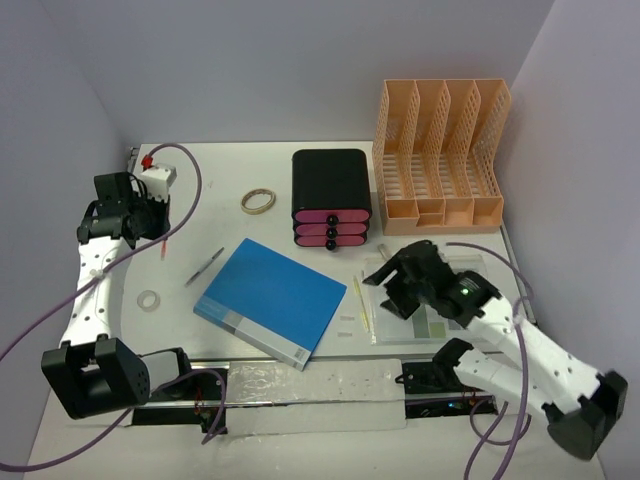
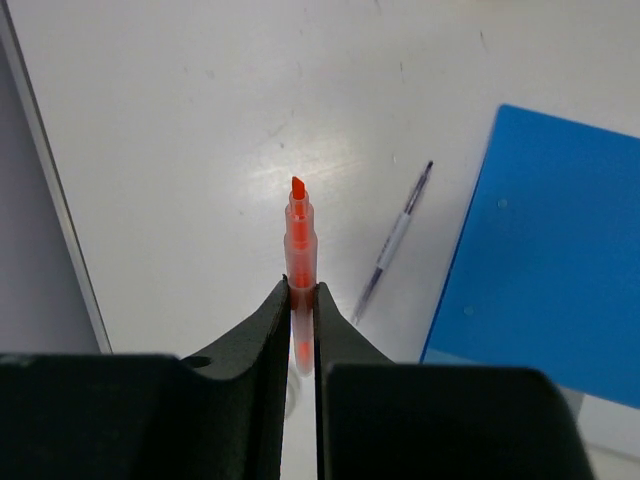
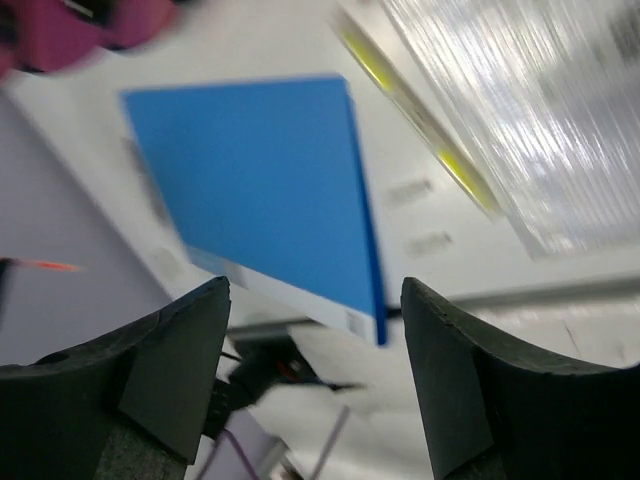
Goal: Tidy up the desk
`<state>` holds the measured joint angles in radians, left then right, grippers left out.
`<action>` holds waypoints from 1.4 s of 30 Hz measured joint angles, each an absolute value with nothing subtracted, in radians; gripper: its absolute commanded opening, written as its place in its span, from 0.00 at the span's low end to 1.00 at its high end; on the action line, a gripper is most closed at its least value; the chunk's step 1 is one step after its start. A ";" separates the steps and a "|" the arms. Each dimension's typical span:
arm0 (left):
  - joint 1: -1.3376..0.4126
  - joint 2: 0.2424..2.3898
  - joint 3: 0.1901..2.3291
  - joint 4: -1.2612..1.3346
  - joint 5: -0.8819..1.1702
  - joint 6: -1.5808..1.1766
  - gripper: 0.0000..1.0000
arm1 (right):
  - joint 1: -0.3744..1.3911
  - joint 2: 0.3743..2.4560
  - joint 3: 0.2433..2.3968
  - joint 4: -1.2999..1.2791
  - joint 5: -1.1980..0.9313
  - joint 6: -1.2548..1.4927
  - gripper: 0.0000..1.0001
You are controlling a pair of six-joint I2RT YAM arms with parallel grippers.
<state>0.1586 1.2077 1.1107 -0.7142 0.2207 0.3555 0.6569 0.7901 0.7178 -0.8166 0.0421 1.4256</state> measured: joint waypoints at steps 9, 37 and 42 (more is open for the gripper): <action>0.144 1.216 1.067 -0.593 0.226 0.404 0.00 | 0.835 1.121 0.809 -0.907 -0.047 1.590 0.63; 0.144 1.224 0.956 -0.456 0.370 0.434 0.00 | 0.886 1.490 0.827 -0.758 -0.159 1.651 0.53; 0.144 1.226 0.941 -0.451 0.366 0.439 0.00 | 0.884 1.481 0.818 -0.755 -0.148 1.652 0.53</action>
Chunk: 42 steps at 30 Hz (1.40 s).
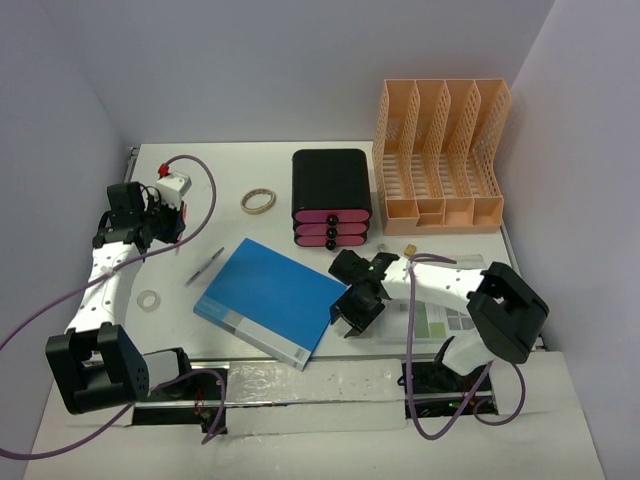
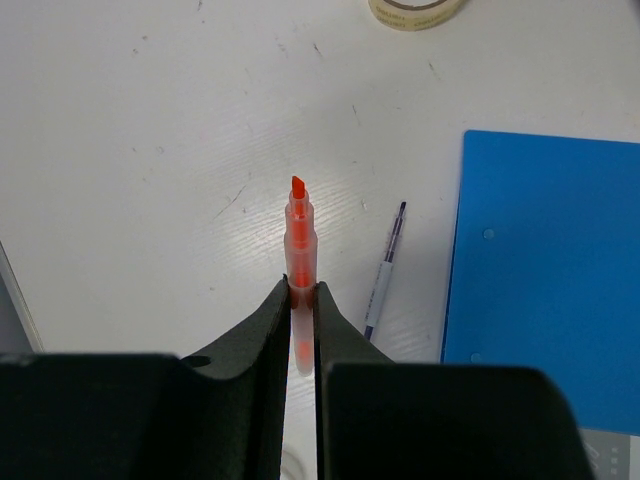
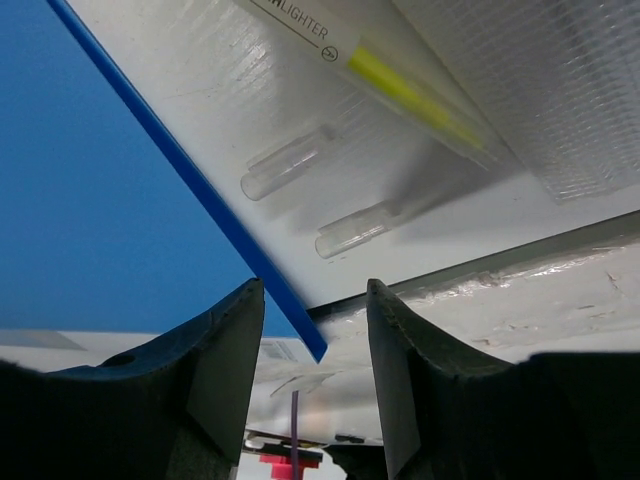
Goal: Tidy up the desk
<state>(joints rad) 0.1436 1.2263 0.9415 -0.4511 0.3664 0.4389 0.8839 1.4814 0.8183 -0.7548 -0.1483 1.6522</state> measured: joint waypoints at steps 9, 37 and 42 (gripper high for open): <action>0.144 1.229 0.941 -0.451 0.367 0.440 0.00 | 0.879 1.463 0.741 -0.736 -0.141 1.656 0.46; 0.144 1.227 0.940 -0.454 0.375 0.458 0.00 | 0.863 1.486 0.716 -0.645 -0.137 1.645 0.00; 0.144 1.224 0.940 -0.478 0.406 0.465 0.00 | 0.864 1.481 0.711 -0.636 -0.138 1.628 0.00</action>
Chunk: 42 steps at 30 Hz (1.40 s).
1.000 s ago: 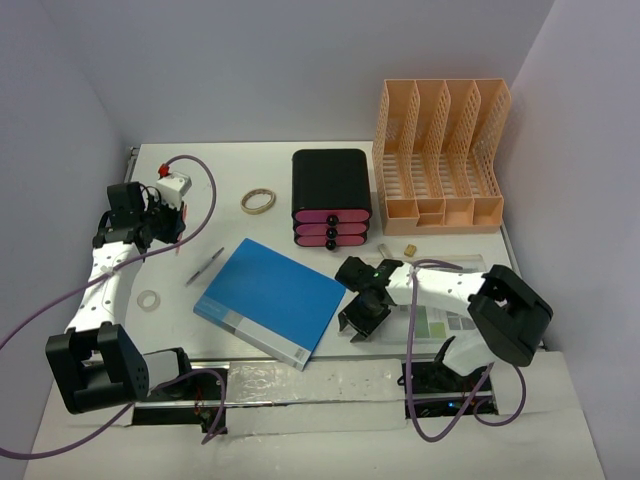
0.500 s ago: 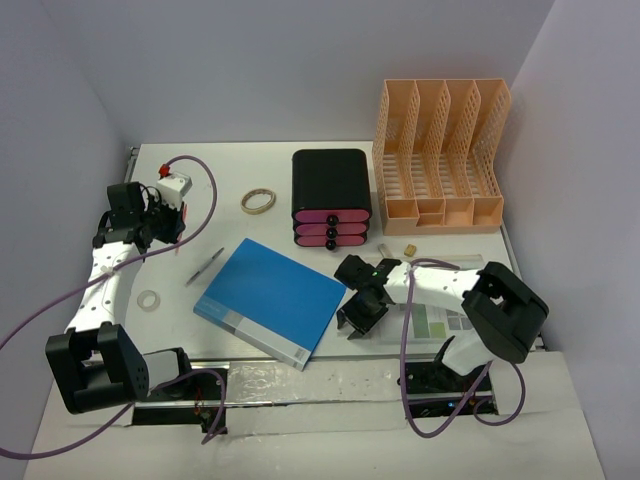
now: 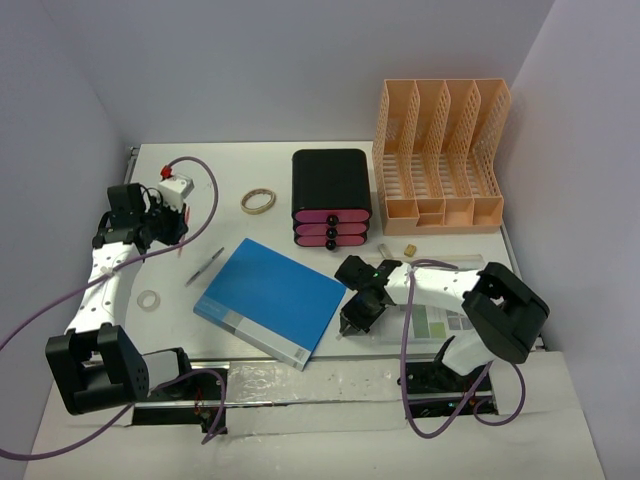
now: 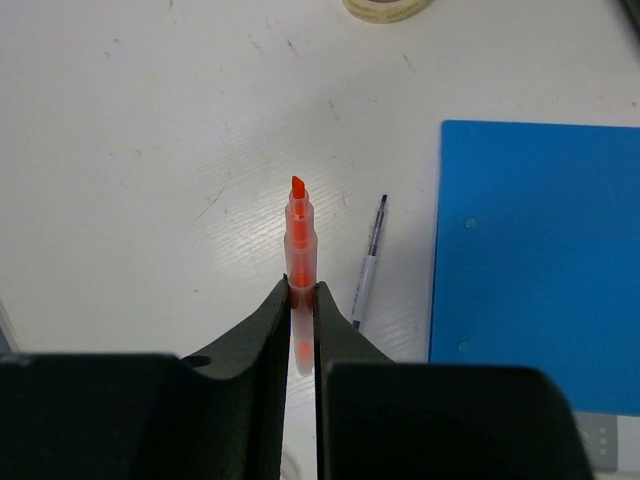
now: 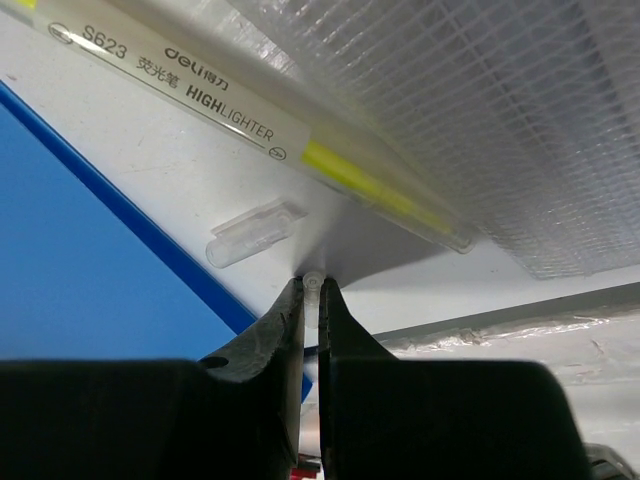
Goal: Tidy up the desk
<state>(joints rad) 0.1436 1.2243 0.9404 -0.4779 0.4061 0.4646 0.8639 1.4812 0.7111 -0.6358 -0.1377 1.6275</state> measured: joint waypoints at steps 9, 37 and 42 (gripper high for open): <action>0.144 1.203 1.010 -0.656 0.564 0.534 0.00 | 0.928 1.434 0.808 -0.692 0.012 1.500 0.00; -0.029 1.136 1.246 -0.920 0.927 0.581 0.00 | 1.063 1.340 1.104 0.316 0.345 0.218 0.00; -0.106 1.194 1.250 -0.914 0.898 0.534 0.00 | 1.051 1.344 1.084 0.473 0.244 0.124 0.00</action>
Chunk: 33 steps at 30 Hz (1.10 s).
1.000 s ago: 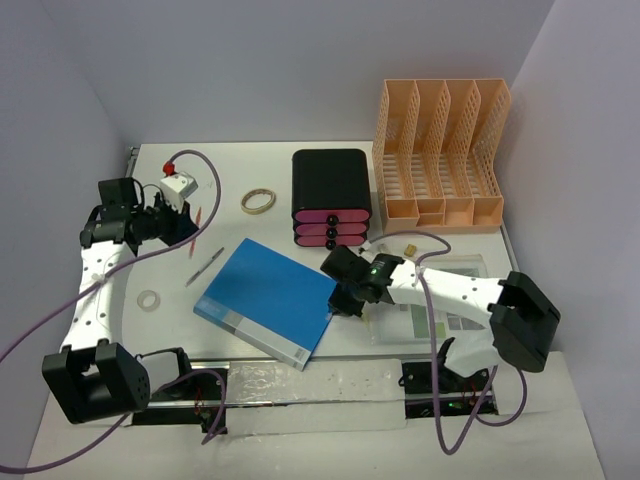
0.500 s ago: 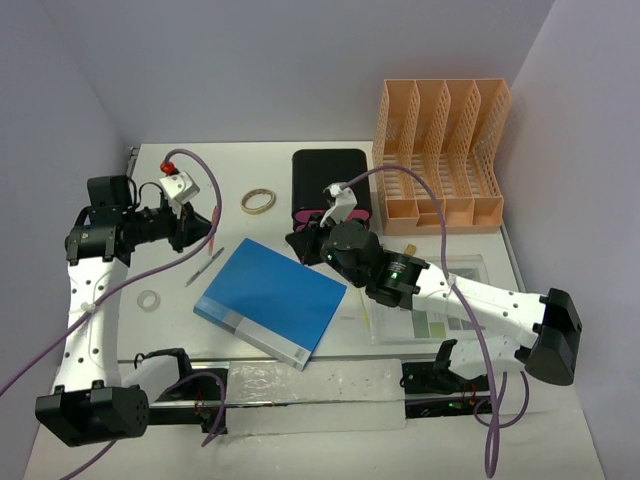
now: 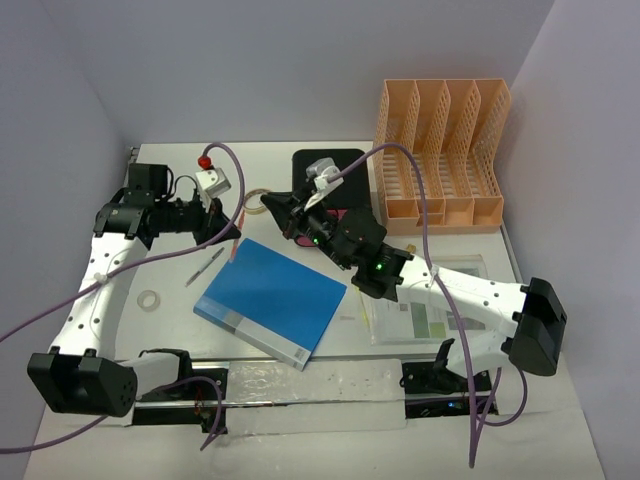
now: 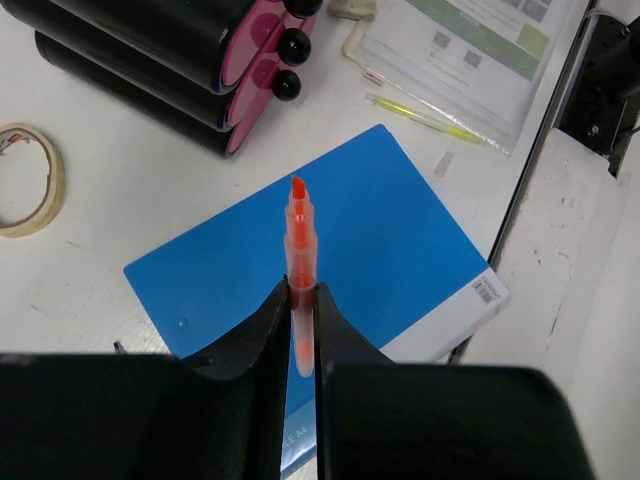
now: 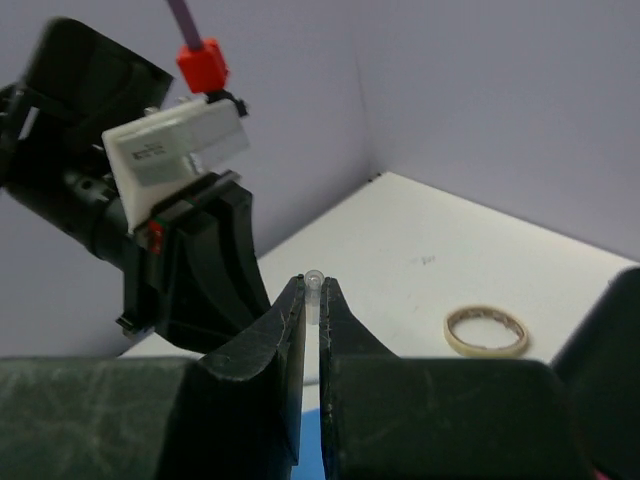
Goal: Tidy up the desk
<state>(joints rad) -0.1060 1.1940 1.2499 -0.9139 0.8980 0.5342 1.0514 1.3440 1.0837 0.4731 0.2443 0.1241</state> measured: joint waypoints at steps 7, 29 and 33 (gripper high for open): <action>-0.126 1.199 1.265 -0.933 0.896 0.513 0.00 | 1.028 1.368 1.060 0.639 0.080 0.111 0.00; -0.169 1.207 1.276 -1.061 0.895 0.561 0.00 | 0.964 1.389 1.059 0.580 -0.116 0.159 0.00; -0.177 1.206 1.274 -1.066 0.896 0.573 0.00 | 0.964 1.388 1.059 0.568 -0.124 0.159 0.00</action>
